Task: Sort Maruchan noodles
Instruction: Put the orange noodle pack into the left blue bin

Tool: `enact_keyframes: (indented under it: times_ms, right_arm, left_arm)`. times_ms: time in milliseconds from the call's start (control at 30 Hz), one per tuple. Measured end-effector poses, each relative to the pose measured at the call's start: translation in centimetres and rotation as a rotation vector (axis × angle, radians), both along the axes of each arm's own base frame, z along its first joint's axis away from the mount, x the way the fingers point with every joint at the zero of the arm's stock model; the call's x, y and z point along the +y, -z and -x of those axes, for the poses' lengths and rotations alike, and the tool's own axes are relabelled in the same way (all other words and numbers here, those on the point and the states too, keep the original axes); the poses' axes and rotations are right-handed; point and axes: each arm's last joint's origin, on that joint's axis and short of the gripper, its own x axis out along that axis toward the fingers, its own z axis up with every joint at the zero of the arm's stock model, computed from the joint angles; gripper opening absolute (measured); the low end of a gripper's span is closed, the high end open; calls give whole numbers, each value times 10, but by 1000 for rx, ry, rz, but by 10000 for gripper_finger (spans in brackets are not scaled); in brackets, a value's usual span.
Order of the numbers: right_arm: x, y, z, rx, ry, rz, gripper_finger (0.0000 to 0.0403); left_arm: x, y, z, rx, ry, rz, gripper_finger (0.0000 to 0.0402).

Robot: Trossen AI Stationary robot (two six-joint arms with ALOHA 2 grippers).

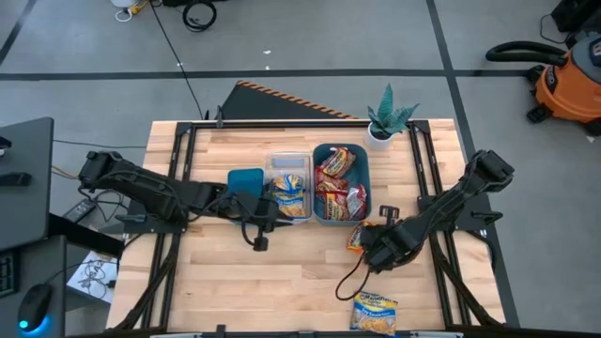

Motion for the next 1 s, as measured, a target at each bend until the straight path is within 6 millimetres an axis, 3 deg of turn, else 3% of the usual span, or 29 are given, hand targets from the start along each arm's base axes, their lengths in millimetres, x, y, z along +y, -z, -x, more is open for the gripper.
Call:
enact_keyframes:
  times_ms: [200,400,667,1000]
  right_arm:
    - [-13,-33,15,-162,101,-11,8]
    - [-22,-68,21,-489,153,-45,5]
    - [-26,-110,9,-957,155,-14,5]
    - [-31,-138,-19,-1212,119,78,6]
  left_arm:
    - [-7,15,-19,-38,-12,4,89]
    - [-19,31,-34,-74,-4,31,167]
    - [-35,43,-47,-171,-54,15,267]
    - [-42,39,-49,-288,-228,-37,277]
